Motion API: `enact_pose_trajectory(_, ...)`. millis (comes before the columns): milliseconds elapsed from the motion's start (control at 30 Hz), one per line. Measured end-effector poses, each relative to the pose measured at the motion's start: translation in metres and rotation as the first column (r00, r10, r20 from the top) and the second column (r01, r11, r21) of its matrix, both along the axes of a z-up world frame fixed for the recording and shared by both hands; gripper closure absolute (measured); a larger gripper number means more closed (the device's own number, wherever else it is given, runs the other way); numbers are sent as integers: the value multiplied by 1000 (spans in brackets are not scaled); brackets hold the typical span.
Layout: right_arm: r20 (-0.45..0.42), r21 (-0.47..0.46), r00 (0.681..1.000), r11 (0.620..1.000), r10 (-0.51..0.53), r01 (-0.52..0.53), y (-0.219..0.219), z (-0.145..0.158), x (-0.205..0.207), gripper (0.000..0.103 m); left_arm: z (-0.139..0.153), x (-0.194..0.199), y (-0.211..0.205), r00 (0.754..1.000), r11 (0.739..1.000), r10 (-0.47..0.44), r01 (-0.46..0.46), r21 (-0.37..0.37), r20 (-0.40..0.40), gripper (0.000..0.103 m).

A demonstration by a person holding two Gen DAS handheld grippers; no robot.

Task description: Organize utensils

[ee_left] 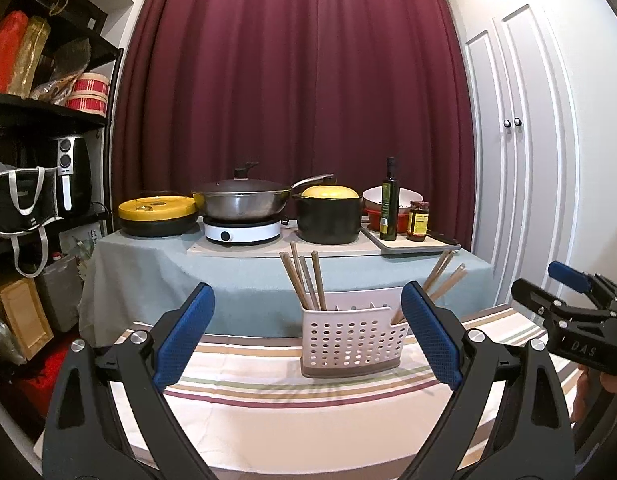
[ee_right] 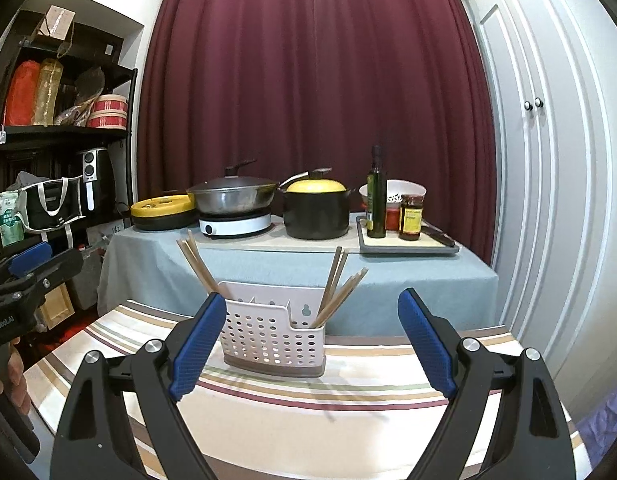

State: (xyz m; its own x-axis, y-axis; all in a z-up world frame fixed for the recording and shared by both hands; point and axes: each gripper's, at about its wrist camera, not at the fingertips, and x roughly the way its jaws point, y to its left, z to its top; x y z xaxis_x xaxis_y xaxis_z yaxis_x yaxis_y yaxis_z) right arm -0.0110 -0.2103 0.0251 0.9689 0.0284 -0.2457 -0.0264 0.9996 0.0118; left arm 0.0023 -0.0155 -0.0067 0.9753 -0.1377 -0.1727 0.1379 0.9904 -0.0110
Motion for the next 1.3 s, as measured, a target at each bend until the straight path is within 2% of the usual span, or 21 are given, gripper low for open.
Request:
enact_pose_trajectory(200,26,-15,1000,1000,-1,2,2,7,-13,18,6,-11,4,1000,999,-16,16,-32,-9,11)
enact_pose_trajectory(1033,45,-25,999,1000,-11,13,3,13,-19,18,7,-17,8,1000,999,-2,1,-40,-17,10)
enact_pose_trajectory(1300,45,-26,999,1000,-12,13,3,12,-19,18,7,-18,6,1000,999,-4,4,-32,2,6)
